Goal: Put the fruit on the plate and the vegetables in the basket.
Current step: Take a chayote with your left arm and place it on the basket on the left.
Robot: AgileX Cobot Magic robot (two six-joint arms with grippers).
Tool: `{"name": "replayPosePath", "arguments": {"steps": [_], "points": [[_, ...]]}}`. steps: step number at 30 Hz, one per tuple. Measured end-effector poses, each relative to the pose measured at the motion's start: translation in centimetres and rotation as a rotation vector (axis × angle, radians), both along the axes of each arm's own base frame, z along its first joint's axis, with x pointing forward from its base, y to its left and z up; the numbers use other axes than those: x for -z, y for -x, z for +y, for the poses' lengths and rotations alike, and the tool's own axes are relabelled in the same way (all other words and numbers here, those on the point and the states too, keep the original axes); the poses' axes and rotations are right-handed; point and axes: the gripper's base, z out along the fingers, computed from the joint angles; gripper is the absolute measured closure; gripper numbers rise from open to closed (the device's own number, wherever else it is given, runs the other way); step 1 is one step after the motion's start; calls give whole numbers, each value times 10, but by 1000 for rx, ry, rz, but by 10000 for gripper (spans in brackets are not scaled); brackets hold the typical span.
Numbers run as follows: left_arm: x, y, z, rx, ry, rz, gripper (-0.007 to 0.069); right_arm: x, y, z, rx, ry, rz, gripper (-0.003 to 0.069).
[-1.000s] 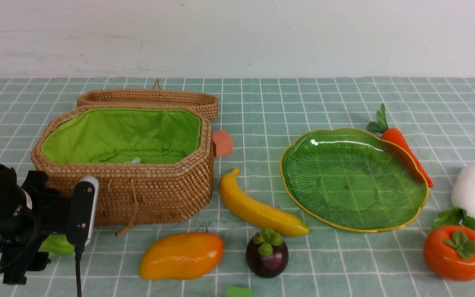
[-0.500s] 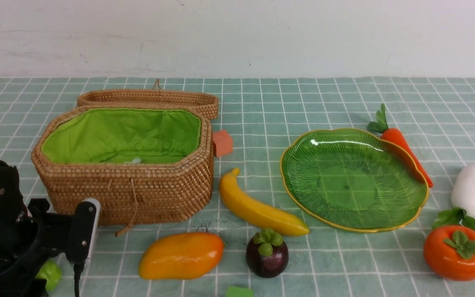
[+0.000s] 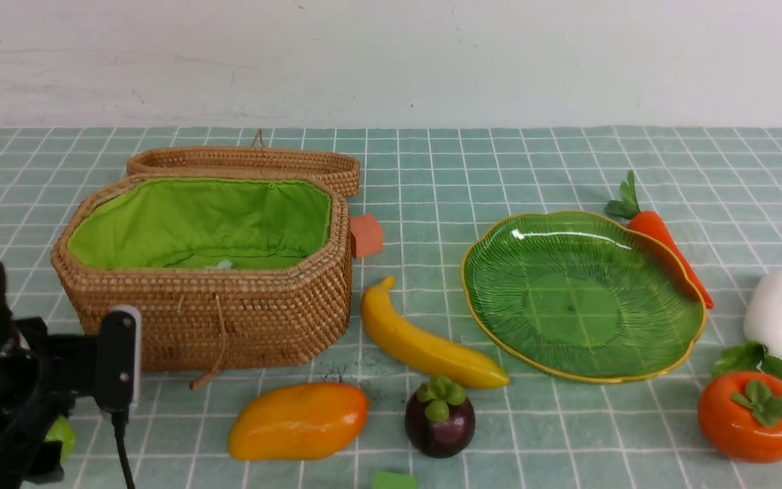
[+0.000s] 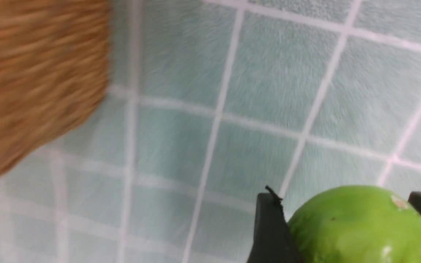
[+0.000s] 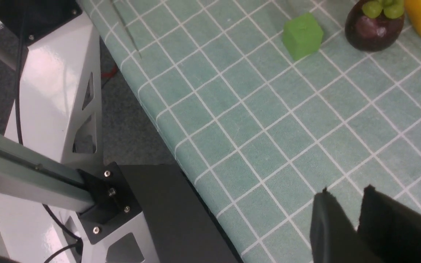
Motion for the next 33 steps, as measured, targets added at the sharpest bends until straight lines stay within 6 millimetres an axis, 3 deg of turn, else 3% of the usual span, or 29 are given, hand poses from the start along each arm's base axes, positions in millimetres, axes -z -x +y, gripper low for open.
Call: {"name": "replayPosePath", "arguments": {"steps": [2,3,4,6,11,15,19,24,25,33], "points": [[-20,9,-1,-31,33,-65,201,-2,-2,1,9,-16,-19,518],[-40,17,-3,-58,77,-151,201,-4,-4,2,22,-39,-47,517],[-40,17,-3,-58,77,-151,201,-5,-5,2,26,-46,-56,517],[-80,32,-10,-77,171,-381,201,-11,-10,4,60,-110,-116,517],[-127,45,-33,-8,334,-733,201,-26,-21,7,141,-259,-246,517],[-130,37,-47,38,371,-772,201,-37,-27,8,191,-357,-326,517],[-122,-2,-60,42,372,-739,201,-47,-31,7,239,-459,-372,517],[-117,-37,-68,16,385,-710,201,-47,-30,7,250,-468,-349,517],[-110,-53,-73,-22,412,-681,201,-45,-30,7,248,-459,-337,517],[-89,-84,-82,-140,492,-622,201,-42,-29,8,241,-433,-308,515]]}}
